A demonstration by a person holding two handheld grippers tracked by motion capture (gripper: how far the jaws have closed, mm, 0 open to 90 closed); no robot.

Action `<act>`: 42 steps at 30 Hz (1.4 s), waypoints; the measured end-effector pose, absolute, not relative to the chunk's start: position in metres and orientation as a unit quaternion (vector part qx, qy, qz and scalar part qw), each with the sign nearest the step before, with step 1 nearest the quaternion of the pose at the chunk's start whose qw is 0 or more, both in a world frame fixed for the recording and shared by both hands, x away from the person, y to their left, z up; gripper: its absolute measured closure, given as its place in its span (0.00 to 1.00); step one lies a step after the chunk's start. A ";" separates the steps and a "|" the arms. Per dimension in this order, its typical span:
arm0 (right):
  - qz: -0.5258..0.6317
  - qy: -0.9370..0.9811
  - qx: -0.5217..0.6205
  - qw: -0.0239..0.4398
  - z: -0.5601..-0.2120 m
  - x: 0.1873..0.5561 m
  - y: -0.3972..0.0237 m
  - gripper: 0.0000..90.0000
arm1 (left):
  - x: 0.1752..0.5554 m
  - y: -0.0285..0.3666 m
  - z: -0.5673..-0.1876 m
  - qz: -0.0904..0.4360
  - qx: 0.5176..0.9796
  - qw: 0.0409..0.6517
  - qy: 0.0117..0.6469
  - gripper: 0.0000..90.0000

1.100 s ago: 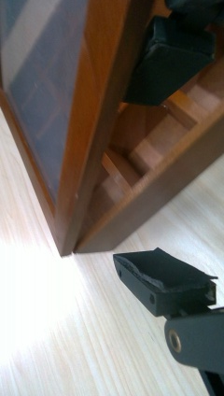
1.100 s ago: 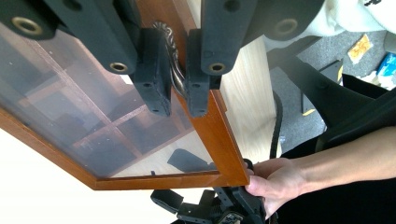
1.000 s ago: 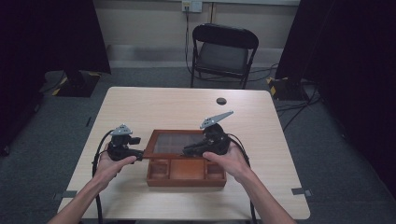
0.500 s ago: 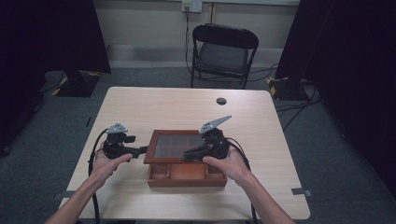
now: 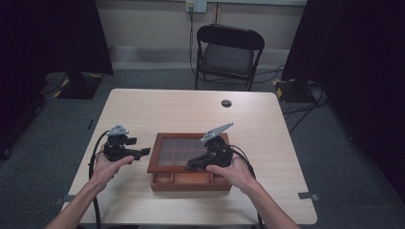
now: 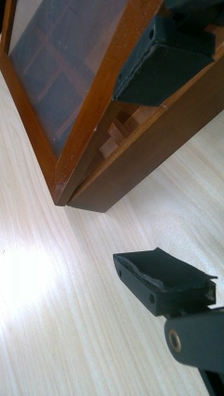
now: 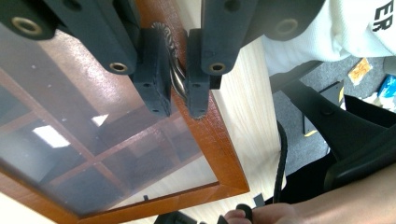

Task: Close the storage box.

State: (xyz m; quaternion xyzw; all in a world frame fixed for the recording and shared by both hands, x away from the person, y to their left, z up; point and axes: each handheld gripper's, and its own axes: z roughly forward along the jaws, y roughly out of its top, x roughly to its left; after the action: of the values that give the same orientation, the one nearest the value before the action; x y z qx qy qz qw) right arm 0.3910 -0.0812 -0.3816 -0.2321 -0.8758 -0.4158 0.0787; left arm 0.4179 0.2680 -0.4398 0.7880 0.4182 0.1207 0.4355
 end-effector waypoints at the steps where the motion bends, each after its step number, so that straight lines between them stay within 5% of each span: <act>1: -0.416 -0.876 -0.232 0.079 -0.382 0.391 -0.081 0.90 | 0.418 0.268 -0.440 0.121 0.788 0.435 0.418 0.20; 42: -0.361 -0.893 -0.243 0.115 -0.429 0.390 -0.061 0.90 | 0.420 0.268 -0.443 0.125 0.792 0.421 0.424 0.20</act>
State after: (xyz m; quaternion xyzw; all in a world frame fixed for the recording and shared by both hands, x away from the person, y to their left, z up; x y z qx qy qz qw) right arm 0.3896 -0.0606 -0.4294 -0.2429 -0.8931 -0.3609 0.1149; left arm 0.4204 0.2676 -0.4432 0.7920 0.4238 0.1254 0.4211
